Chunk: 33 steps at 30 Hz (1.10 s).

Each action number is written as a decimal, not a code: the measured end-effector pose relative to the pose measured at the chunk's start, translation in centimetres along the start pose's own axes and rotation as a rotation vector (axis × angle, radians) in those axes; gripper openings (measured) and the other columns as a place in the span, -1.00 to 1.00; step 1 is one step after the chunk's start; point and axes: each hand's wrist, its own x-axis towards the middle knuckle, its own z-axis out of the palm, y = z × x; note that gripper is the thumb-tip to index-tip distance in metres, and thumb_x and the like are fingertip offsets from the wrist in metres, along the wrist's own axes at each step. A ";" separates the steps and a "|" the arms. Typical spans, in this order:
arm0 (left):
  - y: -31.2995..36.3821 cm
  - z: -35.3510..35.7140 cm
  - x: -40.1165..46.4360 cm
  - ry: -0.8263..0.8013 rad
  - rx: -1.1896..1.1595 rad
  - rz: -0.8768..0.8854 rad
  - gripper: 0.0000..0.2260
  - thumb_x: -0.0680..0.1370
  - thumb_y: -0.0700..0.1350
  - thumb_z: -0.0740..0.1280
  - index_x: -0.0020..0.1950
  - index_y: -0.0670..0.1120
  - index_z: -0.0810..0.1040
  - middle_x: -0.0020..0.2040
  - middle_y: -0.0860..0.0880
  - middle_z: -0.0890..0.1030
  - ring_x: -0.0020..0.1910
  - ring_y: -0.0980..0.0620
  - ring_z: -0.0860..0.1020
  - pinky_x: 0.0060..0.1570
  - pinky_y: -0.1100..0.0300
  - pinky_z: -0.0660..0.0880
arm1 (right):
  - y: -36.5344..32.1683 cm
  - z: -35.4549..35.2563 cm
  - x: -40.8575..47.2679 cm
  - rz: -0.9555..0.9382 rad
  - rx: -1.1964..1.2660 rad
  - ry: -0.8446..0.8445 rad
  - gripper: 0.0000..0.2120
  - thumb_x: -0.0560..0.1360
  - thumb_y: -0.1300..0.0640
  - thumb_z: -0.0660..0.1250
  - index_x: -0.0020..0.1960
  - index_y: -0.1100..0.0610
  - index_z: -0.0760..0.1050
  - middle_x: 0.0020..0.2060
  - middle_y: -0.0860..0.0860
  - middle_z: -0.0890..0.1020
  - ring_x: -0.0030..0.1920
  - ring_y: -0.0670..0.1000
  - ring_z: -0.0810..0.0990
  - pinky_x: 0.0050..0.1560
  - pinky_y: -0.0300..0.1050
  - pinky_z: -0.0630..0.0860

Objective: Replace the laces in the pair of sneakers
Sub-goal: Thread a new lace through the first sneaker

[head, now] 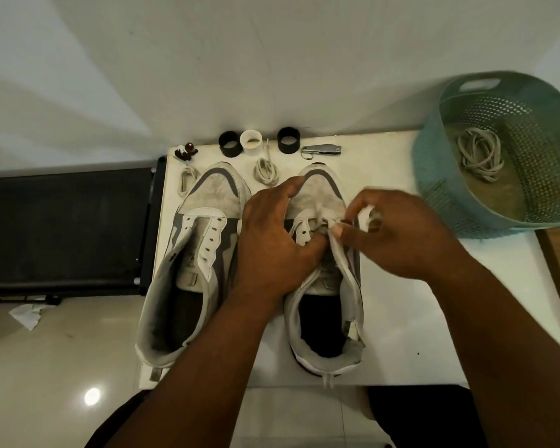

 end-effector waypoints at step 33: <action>1.3 -2.6 0.5 -0.273 0.239 -0.120 -0.41 0.54 0.40 0.28 0.45 0.09 0.47 0.27 0.01 0.60 0.25 0.02 0.55 0.20 0.04 0.52 | 0.6 0.6 0.4 -0.045 0.207 0.185 -0.74 0.53 0.23 0.43 0.11 -0.08 0.55 -0.02 -0.19 0.60 -0.11 -0.22 0.55 -0.17 -0.42 0.40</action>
